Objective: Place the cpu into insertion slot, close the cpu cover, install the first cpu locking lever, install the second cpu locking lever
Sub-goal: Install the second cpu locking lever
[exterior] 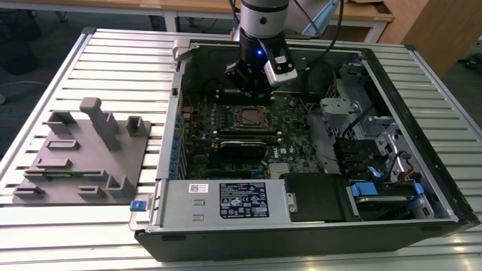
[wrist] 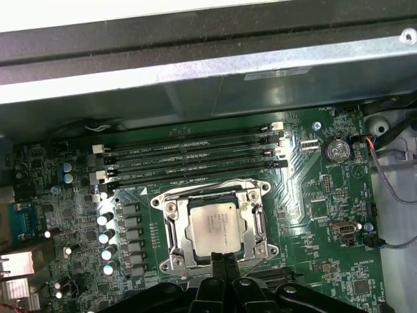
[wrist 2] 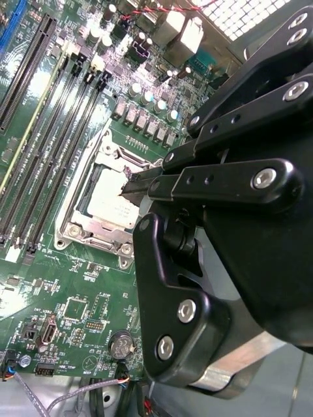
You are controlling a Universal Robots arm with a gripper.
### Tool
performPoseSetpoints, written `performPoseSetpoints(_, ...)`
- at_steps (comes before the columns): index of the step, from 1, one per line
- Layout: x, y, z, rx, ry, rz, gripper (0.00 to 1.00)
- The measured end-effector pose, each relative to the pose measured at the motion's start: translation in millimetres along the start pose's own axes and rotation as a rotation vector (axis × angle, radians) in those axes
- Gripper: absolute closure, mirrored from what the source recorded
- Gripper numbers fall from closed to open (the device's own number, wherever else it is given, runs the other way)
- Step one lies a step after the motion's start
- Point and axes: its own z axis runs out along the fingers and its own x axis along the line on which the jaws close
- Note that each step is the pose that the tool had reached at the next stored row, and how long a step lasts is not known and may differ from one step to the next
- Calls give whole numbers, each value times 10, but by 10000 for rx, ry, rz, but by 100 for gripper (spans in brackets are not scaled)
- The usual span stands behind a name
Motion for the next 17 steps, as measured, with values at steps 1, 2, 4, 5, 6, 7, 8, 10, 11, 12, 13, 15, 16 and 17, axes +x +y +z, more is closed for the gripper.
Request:
performPoseSetpoints(1,0,-1,-2,0,0,0,90)
performPoseSetpoints(2,0,-1,-5,2,1,0,90)
performPoseSetpoints(4,-1,0,-12,0,0,0,90)
performPoseSetpoints(5,-1,0,-12,-2,-1,1,90)
performPoseSetpoints(6,-1,0,-13,-3,-1,0,90)
performPoseSetpoints(7,-1,0,-13,-3,-1,0,90)
performPoseSetpoints(8,-1,0,-14,-1,0,0,90)
performPoseSetpoints(10,-1,-3,-15,1,0,-1,90)
performPoseSetpoints(11,-2,-6,-15,2,1,-1,90)
performPoseSetpoints(12,-3,-11,-15,1,1,-2,90)
performPoseSetpoints(13,-3,-17,-14,-1,0,0,90)
performPoseSetpoints(15,-6,-33,-14,0,0,0,90)
performPoseSetpoints(16,-7,-44,-14,1,1,0,90)
performPoseSetpoints(17,-9,-56,-14,0,1,0,90)
